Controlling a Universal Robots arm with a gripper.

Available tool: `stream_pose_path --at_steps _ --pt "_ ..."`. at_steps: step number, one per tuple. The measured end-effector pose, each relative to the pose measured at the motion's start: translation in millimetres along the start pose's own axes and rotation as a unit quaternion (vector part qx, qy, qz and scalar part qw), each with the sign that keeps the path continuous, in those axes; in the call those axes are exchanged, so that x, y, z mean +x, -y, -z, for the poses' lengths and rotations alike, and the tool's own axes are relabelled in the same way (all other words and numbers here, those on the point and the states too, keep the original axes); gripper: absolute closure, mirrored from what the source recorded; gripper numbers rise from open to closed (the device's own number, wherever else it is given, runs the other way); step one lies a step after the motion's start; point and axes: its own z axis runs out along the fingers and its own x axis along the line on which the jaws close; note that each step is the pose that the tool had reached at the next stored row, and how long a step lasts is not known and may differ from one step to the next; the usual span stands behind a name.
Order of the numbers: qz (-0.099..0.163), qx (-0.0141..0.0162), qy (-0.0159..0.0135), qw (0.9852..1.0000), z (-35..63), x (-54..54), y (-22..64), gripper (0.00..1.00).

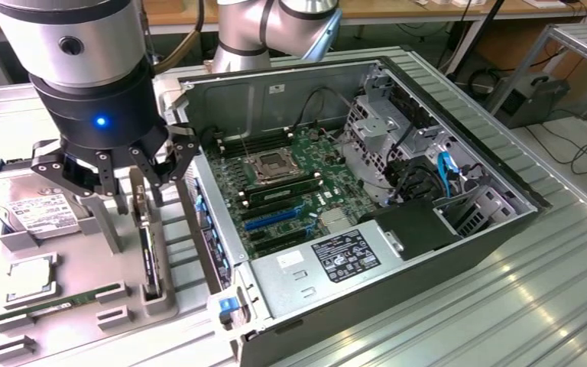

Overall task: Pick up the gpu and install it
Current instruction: 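Pick up the gpu and move the gpu toward the slot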

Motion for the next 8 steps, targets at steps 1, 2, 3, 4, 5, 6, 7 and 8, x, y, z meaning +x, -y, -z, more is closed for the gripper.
stream_pose_path --at_steps 1,2,3,4,5,6,7,8 --pt "0.0 0.0 0.0 1.0 -0.3 0.2 0.0 0.58" --pt "0.0 0.0 0.0 1.0 -0.7 0.3 0.0 0.58" --pt "0.0 0.0 0.0 1.0 -1.1 0.5 0.1 0.58" --pt "0.0 0.0 0.0 1.0 -1.4 0.7 0.1 0.58" --pt "0.0 0.0 0.0 1.0 -1.8 0.9 0.1 0.58" --pt "0.0 0.0 0.0 1.0 -2.1 1.1 0.2 0.58" --pt "0.0 0.0 0.0 1.0 -2.5 1.2 0.2 0.58" --pt "0.0 0.0 0.0 1.0 -2.9 1.5 0.2 0.58"
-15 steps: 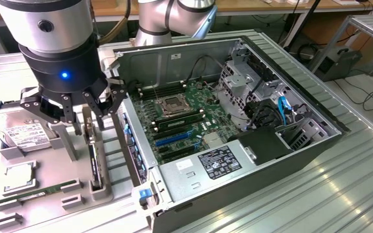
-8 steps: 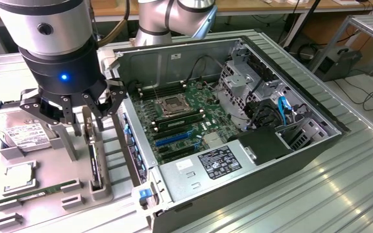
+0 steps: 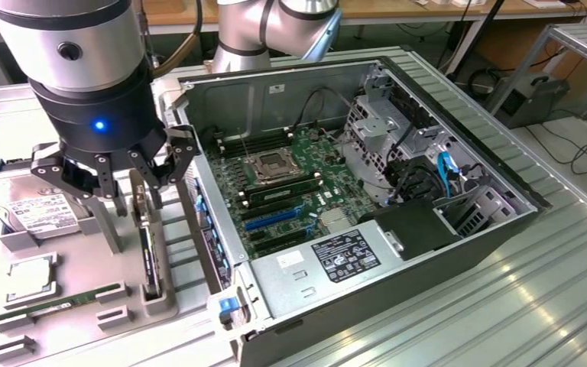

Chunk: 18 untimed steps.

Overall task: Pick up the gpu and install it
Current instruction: 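Pick up the gpu and move the gpu toward the slot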

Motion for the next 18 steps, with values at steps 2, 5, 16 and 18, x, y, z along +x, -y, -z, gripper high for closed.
stream_pose_path --at_steps 2,5,16,18 --pt "0.0 0.0 0.0 1.0 -0.6 0.5 0.1 0.58" --pt "0.0 0.0 0.0 1.0 -2.1 1.5 0.2 0.58" --pt "0.0 0.0 0.0 1.0 -6.1 4.8 0.6 0.58" --pt "0.0 0.0 0.0 1.0 -6.8 5.1 0.7 0.58"
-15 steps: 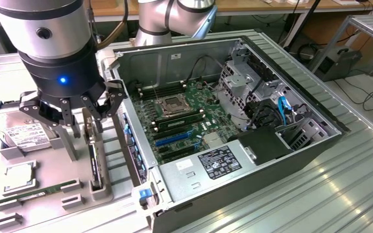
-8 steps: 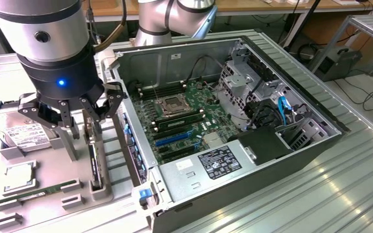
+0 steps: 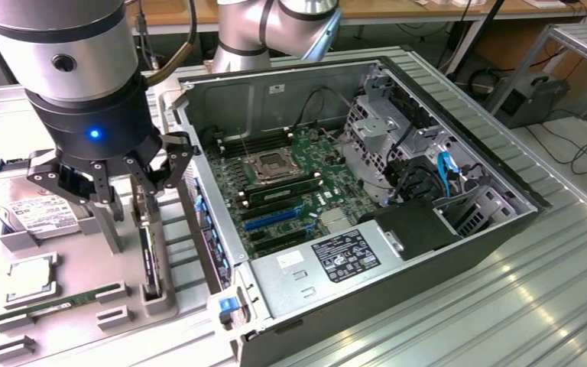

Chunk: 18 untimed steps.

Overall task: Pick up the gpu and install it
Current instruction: 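Pick up the gpu and move the gpu toward the slot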

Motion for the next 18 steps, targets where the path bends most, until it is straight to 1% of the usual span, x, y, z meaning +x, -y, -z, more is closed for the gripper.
stream_pose_path --at_steps 18 --pt "0.0 0.0 0.0 1.0 -6.9 1.7 0.5 0.58"
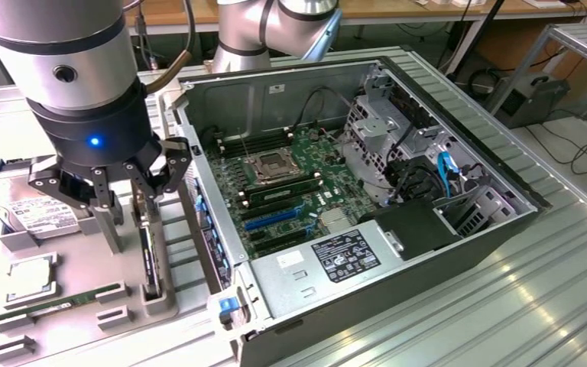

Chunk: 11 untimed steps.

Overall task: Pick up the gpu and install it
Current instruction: 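Pick up the gpu and move the gpu toward the slot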

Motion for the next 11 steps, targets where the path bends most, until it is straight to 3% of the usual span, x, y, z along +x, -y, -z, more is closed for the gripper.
stream_pose_path --at_steps 11 --pt "0.0 0.0 0.0 1.0 -4.6 0.2 0.2 0.58"
